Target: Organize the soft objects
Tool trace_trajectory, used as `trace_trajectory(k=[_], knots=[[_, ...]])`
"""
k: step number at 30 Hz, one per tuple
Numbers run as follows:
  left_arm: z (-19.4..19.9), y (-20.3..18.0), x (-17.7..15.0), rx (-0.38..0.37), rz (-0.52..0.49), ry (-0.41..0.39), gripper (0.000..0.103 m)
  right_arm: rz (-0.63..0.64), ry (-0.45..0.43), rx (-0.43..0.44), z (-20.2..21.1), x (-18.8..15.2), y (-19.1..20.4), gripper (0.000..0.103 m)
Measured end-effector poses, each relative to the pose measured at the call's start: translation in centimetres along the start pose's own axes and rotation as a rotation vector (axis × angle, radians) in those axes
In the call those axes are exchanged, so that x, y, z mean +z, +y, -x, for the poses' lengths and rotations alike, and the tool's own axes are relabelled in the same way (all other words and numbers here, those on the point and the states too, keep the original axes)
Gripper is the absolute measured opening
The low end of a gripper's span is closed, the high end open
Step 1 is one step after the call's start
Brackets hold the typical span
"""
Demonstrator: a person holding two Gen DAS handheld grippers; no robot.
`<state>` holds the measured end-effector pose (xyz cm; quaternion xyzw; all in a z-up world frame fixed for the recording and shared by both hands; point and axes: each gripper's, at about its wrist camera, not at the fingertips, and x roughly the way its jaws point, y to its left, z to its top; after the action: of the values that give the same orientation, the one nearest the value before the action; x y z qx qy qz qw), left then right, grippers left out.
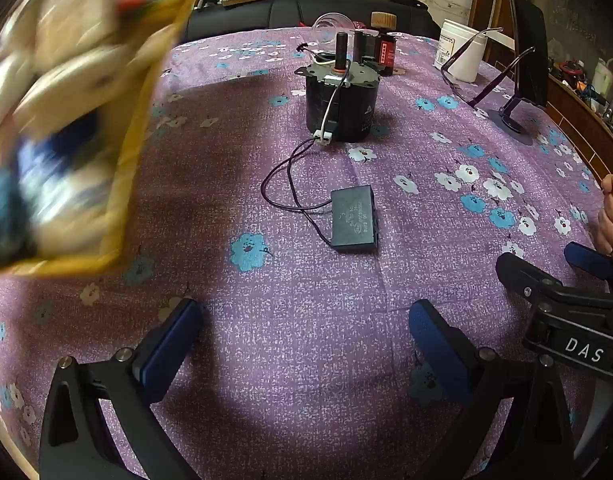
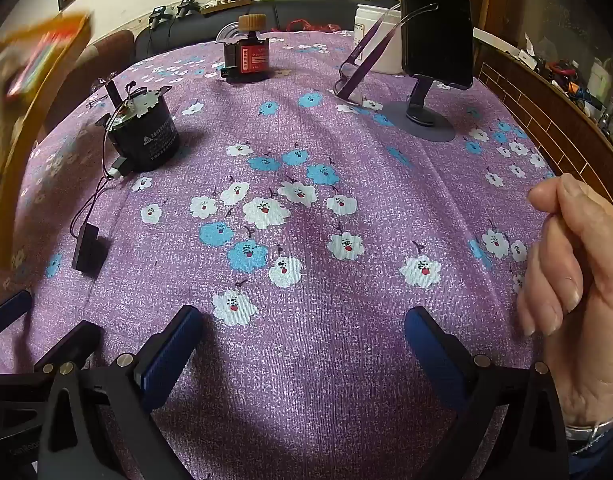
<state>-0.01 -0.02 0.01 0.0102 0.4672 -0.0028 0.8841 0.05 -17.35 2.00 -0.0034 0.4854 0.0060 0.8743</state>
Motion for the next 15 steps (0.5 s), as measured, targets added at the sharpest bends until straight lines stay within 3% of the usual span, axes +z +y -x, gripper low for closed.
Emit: trace_trajectory(k=[15], knots=[[-0.01,0.02,-0.01,-0.005,0.003,0.002,0.103,0.002,0.000,-0.003,-0.02,-0.05,0.06,0.102]])
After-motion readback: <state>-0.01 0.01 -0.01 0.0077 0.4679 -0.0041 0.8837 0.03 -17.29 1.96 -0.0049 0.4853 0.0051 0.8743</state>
